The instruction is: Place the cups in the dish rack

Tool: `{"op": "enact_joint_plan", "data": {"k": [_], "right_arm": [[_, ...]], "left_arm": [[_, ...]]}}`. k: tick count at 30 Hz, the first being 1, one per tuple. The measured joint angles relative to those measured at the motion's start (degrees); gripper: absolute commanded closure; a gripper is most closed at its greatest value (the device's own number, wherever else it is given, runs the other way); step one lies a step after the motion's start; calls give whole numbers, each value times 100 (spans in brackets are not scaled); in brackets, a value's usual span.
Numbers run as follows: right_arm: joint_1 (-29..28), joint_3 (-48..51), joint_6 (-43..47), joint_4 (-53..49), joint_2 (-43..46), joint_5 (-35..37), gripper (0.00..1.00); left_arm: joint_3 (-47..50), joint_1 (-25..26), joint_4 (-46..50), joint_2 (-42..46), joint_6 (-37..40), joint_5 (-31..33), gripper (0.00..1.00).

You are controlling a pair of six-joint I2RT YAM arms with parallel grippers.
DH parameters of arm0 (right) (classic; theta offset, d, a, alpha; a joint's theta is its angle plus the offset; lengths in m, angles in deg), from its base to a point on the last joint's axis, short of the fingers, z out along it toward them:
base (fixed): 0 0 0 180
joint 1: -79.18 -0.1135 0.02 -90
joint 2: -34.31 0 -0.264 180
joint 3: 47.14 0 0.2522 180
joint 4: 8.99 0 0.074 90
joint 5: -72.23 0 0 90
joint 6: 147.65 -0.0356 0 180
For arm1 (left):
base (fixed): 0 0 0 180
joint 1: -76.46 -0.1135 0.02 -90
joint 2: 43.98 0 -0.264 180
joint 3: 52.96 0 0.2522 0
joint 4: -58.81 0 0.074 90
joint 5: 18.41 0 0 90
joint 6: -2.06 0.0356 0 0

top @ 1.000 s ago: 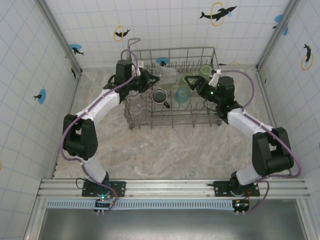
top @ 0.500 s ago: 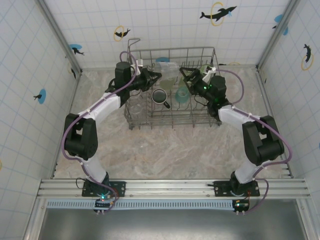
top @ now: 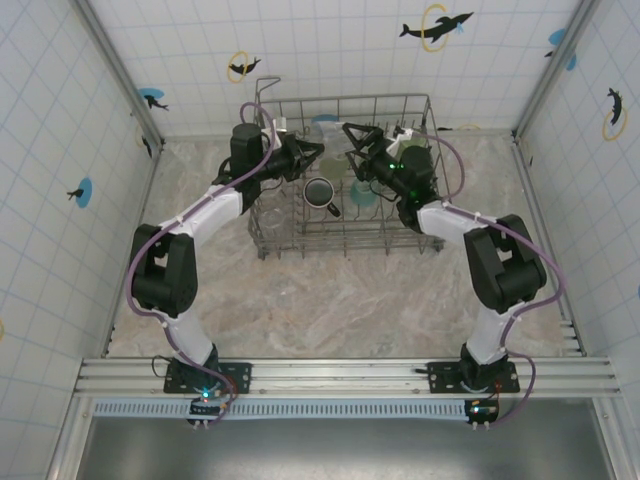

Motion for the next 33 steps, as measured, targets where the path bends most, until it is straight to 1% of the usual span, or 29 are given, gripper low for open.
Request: {"op": "enact_joint_plan", "data": {"k": [5,7,9,12,13,16,18,22,23,24,26,30,33], "right_arm": [[-37,-205,-199,105,-144,118,12],[-35,-212,-254,149,-168,164,19],[-37,-212,-289,208,-201,203,29],[-35,-221,-710,306,-245,238,44],[-35,-221,-756,323,-256,249,46],[-35,-221,-828,339,-264,258,53],[-35,-221,-758,352,-264,258,54],[-35,-221,-518,326,-264,262,54],[-31,-221,-446,308,-264,260,54],[-31,-223,-389,278,-264,262,54],[-28,-225,-304,190,-264,282,54],[26,-494,-114,28,-262,328,54],[33,-796,201,-201,-262,369,54]], "left_arm": [[26,83,-85,-2,-11,-24,100],[66,111,-111,-2,-13,-44,100],[114,138,-125,-2,-13,-68,100],[170,129,-238,-2,48,-107,100],[170,129,-249,-2,48,-114,100],[170,129,-251,-2,48,-116,87],[170,133,-236,-2,37,-111,74],[164,146,-39,83,136,-28,33],[140,146,81,127,184,0,26],[101,146,192,168,205,15,20],[-15,146,479,286,356,129,12],[-219,107,1237,634,782,557,7],[-321,66,1637,977,1126,883,4]]}}
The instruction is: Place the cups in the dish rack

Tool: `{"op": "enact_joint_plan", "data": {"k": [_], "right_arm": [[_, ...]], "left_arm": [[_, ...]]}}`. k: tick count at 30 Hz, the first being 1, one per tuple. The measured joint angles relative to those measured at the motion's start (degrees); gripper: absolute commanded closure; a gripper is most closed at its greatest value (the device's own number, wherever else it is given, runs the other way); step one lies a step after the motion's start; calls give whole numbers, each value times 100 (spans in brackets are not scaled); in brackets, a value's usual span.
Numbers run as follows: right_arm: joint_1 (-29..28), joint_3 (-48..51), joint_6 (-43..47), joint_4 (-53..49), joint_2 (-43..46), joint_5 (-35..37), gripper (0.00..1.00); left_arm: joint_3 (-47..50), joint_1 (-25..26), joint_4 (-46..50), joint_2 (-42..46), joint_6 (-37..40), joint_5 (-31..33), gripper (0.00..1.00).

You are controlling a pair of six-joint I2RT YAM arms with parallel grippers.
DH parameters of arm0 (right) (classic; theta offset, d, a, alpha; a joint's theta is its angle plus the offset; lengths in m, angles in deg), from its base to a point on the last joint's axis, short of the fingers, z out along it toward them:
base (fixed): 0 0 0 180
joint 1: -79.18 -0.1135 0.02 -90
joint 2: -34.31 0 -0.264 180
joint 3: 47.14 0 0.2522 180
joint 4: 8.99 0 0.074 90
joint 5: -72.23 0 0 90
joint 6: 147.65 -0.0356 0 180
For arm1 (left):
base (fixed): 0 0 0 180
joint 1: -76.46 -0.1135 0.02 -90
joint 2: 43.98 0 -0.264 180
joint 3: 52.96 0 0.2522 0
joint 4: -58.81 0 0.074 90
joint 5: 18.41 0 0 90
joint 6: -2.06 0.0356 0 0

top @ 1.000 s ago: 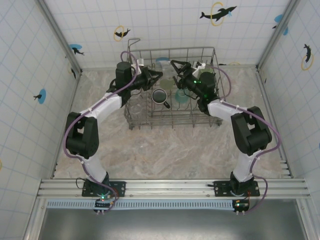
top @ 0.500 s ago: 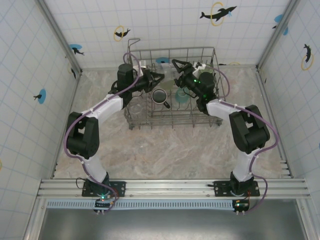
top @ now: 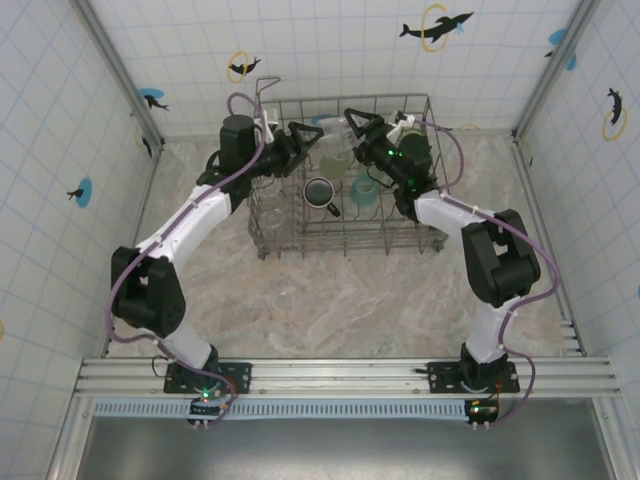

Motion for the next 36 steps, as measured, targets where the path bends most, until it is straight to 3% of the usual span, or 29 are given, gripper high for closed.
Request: {"op": "enact_joint_plan", "data": {"k": [6,13,22,31,36], "right_arm": [[-68,-483,911,-898,0,83,54],[-192,-822,1753,-1502,-92,369,54],[-852,-2422,3244,-2743,-855,1078,56],[-1202,-3493,4557,-3482,-1624,1823,55],[-1357,-3991,5075,-3731,-2057,2079,55]], "left_arm": [[-175,-166,614,721,710,699,3],[-197,-723,1237,1222,1344,1611,3],[953,-1878,1134,1335,1445,1622,3],[1762,-1921,1071,1279,2120,2524,3],[1853,-2074,1056,1099,2367,2516,3]]}}
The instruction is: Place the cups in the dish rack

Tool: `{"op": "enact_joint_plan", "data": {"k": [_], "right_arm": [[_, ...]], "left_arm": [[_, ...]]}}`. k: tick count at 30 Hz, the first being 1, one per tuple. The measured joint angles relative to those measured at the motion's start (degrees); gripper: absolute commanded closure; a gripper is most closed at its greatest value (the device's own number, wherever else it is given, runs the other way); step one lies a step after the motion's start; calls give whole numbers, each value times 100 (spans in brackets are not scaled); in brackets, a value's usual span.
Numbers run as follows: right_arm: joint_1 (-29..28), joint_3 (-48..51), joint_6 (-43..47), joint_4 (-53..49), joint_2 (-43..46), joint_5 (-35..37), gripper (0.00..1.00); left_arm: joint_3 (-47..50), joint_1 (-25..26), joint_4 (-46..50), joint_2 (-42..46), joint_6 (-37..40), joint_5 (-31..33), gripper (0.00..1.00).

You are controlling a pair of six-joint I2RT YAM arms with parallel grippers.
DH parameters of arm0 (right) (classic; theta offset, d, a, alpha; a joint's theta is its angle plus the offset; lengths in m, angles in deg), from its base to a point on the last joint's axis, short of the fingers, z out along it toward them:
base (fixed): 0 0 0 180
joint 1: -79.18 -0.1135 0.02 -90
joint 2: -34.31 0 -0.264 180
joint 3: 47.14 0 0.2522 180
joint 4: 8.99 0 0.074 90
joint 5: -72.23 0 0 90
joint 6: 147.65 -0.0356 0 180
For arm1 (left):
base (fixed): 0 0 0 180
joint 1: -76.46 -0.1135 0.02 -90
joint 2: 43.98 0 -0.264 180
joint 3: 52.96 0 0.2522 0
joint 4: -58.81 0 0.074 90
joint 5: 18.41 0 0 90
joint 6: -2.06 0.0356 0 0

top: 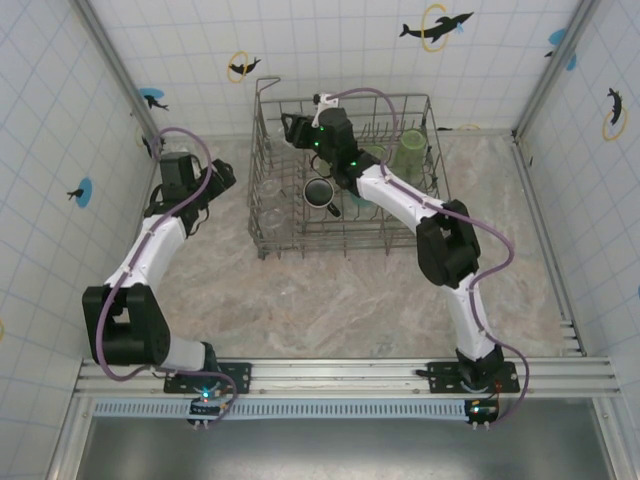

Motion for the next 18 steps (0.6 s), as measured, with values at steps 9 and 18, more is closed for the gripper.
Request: {"op": "enact_joint_plan", "data": {"k": [9,18], "right_arm": [[-175,-138,553,-13,-452,203,55],[-232,-420,870,131,-1106,188,55]], "left_arm": [[361,-186,-175,232,321,129,3],[363,-188,-225,297,361,131,3]]}}
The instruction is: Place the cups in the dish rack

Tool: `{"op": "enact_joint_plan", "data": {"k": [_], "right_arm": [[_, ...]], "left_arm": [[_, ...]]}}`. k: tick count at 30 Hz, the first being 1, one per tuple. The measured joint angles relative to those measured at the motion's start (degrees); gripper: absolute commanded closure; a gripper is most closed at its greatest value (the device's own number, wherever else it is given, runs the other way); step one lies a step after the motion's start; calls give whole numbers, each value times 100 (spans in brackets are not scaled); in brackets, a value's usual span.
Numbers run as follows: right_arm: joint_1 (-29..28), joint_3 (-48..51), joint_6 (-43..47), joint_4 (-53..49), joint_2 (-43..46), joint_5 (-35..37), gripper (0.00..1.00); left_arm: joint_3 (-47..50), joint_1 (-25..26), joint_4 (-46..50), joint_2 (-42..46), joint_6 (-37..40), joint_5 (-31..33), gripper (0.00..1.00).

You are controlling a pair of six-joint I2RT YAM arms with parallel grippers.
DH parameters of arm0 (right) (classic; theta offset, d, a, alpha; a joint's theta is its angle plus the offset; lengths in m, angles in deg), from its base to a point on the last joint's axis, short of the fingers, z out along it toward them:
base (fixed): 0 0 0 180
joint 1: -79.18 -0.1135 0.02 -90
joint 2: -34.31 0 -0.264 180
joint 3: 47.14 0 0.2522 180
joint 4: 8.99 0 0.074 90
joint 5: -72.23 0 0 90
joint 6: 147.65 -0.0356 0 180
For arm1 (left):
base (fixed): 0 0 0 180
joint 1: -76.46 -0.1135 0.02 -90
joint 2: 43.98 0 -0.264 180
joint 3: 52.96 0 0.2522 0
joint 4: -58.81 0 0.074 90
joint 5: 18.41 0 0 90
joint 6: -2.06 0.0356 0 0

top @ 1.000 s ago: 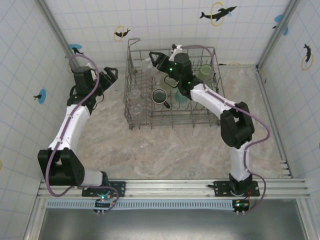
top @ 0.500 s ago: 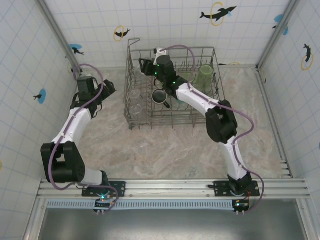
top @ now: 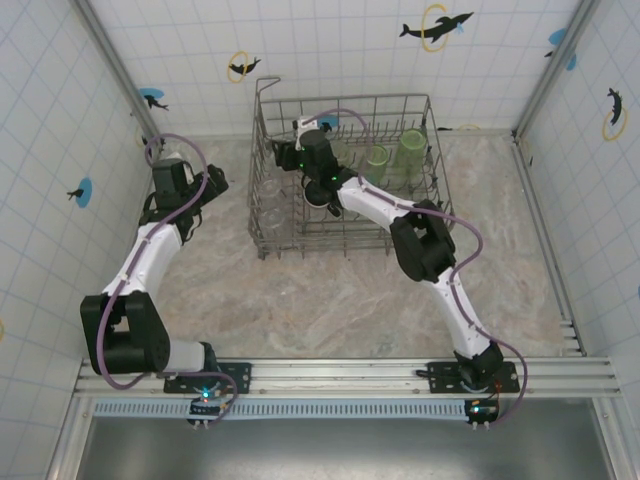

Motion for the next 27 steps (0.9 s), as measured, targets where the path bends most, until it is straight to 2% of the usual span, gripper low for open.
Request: {"op": "enact_joint_plan", "data": {"k": [11,21,27], "right_arm": [[-179,-284,317,125,-299,46,53],[-304,-310,789,105,-450,393,49],[-413,-385,1263,17,-503,695,34]], "left_arm": [[4,-149,-15,76,-26,-203,3],[118,-223,-105,149,-76,-393,3],[118,-271,-131,149,-114,-505,3]]}}
